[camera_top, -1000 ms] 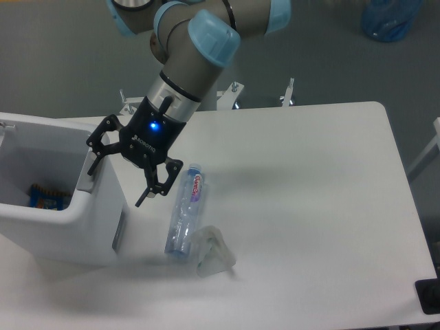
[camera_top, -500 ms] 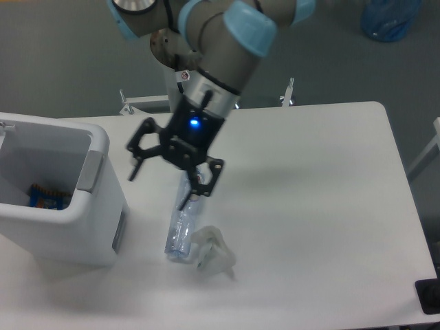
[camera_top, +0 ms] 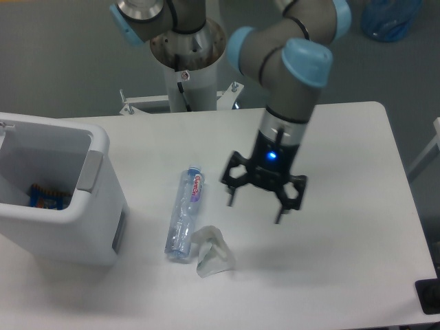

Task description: Open the trash can

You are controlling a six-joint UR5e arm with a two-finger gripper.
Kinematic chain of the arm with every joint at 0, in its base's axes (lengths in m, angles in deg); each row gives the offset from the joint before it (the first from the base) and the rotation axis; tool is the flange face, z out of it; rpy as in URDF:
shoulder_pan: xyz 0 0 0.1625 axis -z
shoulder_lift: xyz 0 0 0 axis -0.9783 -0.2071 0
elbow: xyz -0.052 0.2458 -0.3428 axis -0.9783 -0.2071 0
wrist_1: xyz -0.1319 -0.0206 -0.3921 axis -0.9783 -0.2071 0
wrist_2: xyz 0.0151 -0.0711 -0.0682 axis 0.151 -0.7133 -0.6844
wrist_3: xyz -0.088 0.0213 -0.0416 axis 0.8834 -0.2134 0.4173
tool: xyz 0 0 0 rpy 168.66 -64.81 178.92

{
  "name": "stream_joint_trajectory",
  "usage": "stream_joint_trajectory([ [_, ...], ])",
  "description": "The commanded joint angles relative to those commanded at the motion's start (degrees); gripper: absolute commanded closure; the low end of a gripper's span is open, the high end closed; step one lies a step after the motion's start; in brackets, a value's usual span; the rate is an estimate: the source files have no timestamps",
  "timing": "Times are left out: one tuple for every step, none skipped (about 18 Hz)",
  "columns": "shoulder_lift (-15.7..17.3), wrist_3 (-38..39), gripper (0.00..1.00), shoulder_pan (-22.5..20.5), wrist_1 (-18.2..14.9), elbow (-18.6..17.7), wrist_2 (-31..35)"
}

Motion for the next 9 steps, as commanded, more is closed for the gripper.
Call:
stream_joint_trajectory([
  [-0.09, 0.0, 0.0, 0.09, -0.79, 1.15, 1.92],
  [-0.35, -0.26, 0.0, 0.09, -1.49, 1.68, 3.94],
  [-0.53, -1.66, 0.0, 0.35, -2.72, 2.03, 5.79],
  [-1.14, -4.28, 0.0, 0.7, -3.6, 2.65, 7.55],
  [-1.32, -6.48, 0.0, 0.88, -4.65, 3.17, 9.13],
  [-1.5, -8.07, 0.0, 1.4, -5.1, 3.61, 9.84],
  [-1.85, -8.96, 0.0, 2.1, -5.45, 3.97, 10.03],
  [-1.94, -9.4, 0.0, 2.28, -5.63, 3.8, 10.64],
  [-1.94, -9.49, 0.0, 2.37, -5.63, 3.62, 11.34],
])
